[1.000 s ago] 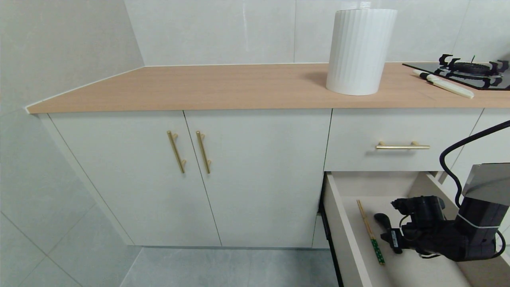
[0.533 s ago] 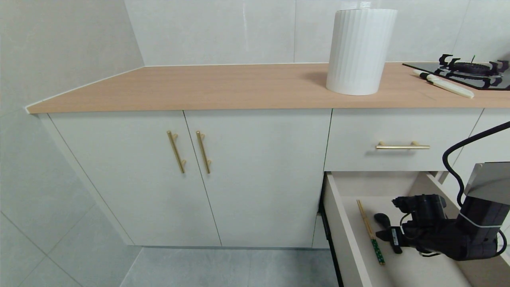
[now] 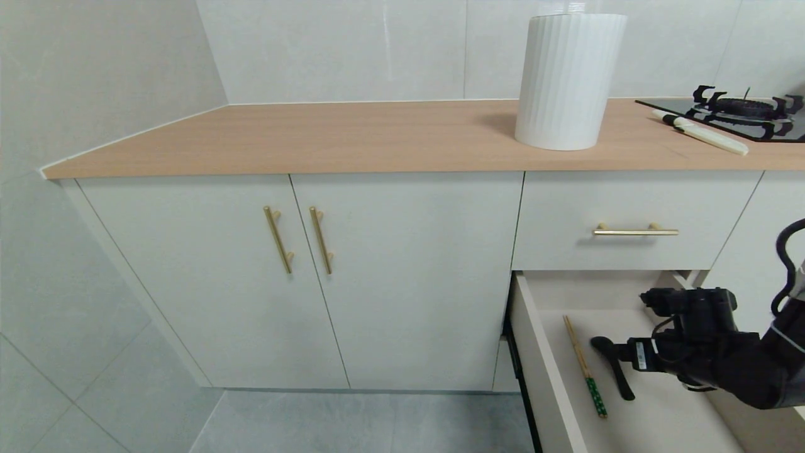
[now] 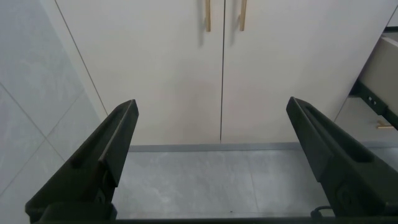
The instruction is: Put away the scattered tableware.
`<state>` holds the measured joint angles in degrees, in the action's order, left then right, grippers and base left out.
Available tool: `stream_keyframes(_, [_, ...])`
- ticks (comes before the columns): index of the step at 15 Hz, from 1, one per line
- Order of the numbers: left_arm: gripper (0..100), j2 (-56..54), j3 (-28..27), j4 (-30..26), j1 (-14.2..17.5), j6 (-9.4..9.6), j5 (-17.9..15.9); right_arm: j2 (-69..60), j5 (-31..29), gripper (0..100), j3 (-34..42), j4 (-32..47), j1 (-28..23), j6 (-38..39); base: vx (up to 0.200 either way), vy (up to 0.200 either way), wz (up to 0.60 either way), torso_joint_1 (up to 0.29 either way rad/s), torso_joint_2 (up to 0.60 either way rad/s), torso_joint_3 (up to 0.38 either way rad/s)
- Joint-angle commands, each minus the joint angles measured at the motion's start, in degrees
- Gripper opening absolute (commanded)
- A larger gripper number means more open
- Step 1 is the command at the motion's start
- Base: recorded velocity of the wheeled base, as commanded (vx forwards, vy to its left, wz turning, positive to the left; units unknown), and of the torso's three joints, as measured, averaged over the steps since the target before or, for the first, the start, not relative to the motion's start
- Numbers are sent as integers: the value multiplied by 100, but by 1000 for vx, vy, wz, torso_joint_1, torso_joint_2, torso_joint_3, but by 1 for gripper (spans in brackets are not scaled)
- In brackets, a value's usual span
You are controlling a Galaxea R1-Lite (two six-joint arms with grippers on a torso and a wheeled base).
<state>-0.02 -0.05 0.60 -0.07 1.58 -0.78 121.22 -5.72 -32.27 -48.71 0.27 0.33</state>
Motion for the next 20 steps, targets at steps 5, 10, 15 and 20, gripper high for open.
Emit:
stream_keyframes(5, [100,2,5,2,-1,26,8,-3404,-237,100,1161,855,114,2,0,0,0,0,0,0])
stream_keyframes(10, [100,2,5,2,-1,44,8,-5293,-228,100,1144,2991,474,2,0,0,0,0,0,0])
stream_keyframes(15, [100,2,5,2,-1,17,8,-5777,-184,100,722,4590,544,-7,-40,0,0,0,1,0])
stream_keyframes(20, [100,2,5,2,-1,9,8,-6585,229,100,986,5917,536,2,-200,0,0,0,2,0])
